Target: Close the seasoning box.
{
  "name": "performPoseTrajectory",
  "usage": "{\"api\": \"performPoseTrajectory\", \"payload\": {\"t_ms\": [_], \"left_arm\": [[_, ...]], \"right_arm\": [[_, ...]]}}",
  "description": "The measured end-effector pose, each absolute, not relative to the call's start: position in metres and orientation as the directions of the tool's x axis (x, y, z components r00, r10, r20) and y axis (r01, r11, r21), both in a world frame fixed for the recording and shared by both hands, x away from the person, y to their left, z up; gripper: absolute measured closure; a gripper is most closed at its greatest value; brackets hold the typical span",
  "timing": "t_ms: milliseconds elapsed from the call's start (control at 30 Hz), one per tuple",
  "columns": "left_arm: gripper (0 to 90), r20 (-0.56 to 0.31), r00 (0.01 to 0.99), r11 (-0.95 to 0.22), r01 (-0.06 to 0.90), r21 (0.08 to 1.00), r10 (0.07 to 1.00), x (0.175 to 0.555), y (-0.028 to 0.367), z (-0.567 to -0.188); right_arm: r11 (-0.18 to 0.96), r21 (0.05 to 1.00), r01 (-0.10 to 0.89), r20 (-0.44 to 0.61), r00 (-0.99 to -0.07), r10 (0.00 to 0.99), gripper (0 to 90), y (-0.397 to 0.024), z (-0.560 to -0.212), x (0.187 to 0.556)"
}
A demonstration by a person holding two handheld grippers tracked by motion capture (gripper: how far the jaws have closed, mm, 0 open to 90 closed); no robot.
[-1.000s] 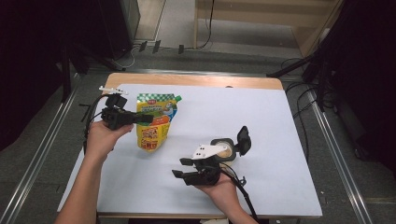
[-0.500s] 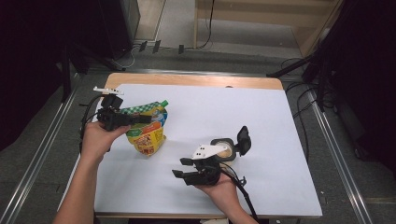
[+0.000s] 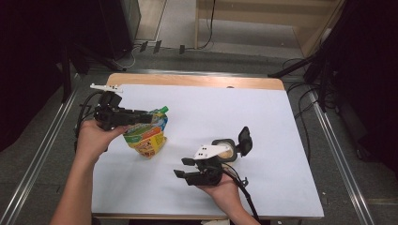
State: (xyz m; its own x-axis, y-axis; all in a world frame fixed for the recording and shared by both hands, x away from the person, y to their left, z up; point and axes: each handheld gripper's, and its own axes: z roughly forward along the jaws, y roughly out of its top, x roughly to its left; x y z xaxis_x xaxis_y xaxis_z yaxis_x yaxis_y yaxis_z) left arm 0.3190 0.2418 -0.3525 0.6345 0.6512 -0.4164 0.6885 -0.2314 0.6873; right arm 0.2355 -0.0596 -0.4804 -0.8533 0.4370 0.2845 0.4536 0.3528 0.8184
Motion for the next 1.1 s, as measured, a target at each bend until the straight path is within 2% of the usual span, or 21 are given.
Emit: {"api": "performPoseTrajectory", "payload": {"t_ms": [200, 633, 1100], "left_arm": [[58.2, -0.442, 0.614, -0.212, 0.709, 0.672, 0.654, 0.319, 0.246, -0.346], [57.4, -0.431, 0.610, -0.190, 0.697, 0.692, 0.665, 0.317, 0.253, -0.326], [54.9, -0.442, 0.567, -0.145, 0.713, 0.686, 0.695, 0.322, 0.272, -0.329]], "right_arm": [[0.351, 0.819, 0.454, 0.283, -0.851, 0.442, 49.8, -0.061, -0.480, 0.237], [0.356, 0.817, 0.454, 0.283, -0.853, 0.438, 50.2, -0.060, -0.480, 0.237], [0.347, 0.822, 0.452, 0.279, -0.851, 0.445, 51.5, -0.065, -0.471, 0.239]]}}
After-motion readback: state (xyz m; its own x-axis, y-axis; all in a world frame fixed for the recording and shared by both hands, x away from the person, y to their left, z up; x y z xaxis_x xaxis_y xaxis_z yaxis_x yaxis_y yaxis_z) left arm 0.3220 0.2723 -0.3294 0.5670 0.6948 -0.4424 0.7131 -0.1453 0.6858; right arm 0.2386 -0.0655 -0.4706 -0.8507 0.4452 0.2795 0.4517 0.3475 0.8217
